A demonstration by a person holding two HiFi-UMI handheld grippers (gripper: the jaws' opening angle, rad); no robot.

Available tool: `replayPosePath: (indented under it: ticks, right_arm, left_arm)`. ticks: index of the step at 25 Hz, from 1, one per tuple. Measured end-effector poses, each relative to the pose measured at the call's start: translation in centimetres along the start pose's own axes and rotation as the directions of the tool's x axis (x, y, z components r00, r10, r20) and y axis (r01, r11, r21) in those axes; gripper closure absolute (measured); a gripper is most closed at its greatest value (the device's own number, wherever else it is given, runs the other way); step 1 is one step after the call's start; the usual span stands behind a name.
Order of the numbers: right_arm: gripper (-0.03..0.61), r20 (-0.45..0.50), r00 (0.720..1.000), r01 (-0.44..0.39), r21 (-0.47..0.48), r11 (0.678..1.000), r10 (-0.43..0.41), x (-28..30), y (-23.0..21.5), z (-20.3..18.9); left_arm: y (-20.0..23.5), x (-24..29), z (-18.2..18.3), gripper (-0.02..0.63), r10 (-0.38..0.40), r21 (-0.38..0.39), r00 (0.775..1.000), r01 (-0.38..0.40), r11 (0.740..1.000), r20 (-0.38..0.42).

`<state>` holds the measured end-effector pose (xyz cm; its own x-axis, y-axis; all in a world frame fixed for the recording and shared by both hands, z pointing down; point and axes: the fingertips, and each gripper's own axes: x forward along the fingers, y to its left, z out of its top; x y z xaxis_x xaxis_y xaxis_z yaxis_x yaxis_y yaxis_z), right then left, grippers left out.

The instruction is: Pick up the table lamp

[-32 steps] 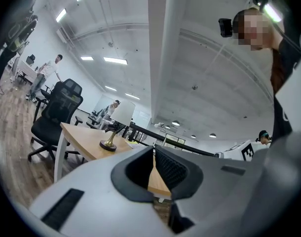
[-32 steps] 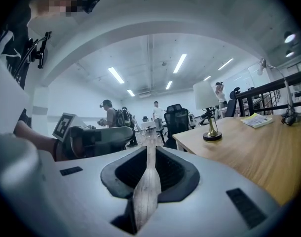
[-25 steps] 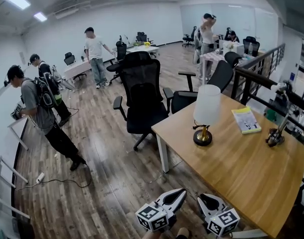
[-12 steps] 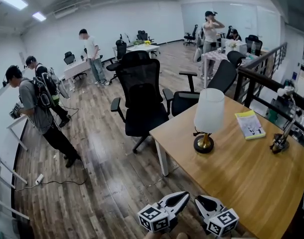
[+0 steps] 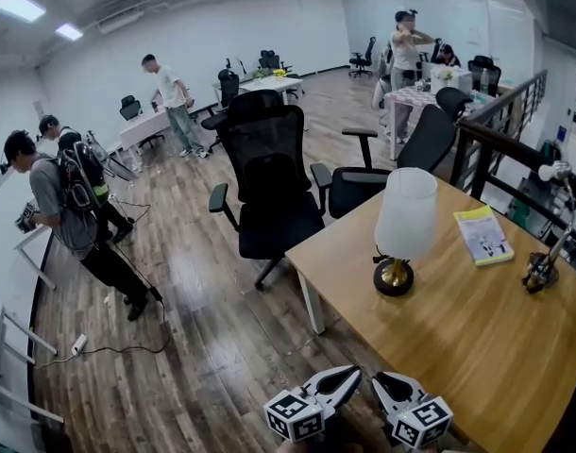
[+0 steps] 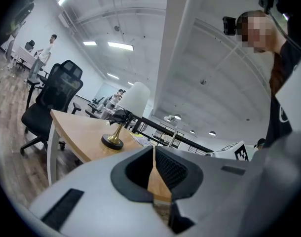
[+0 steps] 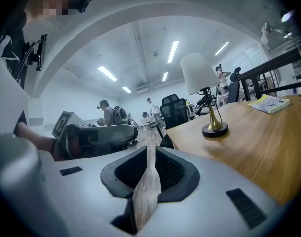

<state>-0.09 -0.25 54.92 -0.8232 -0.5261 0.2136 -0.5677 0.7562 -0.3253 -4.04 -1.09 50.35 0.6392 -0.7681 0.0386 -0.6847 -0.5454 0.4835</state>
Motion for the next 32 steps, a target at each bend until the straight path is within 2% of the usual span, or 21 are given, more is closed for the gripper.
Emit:
replayPosePath:
  ticks: [6, 10, 15, 26, 32]
  right_arm:
    - [0.511, -0.002, 0.999, 0.050, -0.002, 0.999, -0.050, 2.4, -3.0, 2.0]
    - [0.511, 0.006, 0.997, 0.083, 0.004, 0.997, -0.083, 4.1, -4.8, 3.2]
    - [0.511, -0.005, 0.994, 0.111, 0.008, 0.994, -0.111, 6.2, -6.4, 3.9]
    - [0.511, -0.003, 0.983, 0.181, 0.029, 0.983, -0.181, 9.8, -9.7, 4.9]
    - [0.511, -0.001, 0.972, 0.233, 0.041, 0.972, -0.233, 11.1, -11.5, 5.3]
  left_arm:
    - [2.0, 4.0, 3.0, 0.594, -0.063, 0.000, 0.998, 0.063, 0.998, -0.005]
    - [3.8, 6.0, 3.4, 0.595, -0.101, 0.018, 0.994, 0.102, 0.995, -0.035]
    - [5.8, 8.0, 5.3, 0.594, -0.126, -0.024, 0.992, 0.126, 0.992, -0.022]
    - [8.8, 11.7, 6.5, 0.594, -0.200, -0.058, 0.978, 0.197, 0.979, -0.061]
    - [10.0, 13.6, 6.8, 0.595, -0.254, -0.038, 0.963, 0.252, 0.967, -0.092]
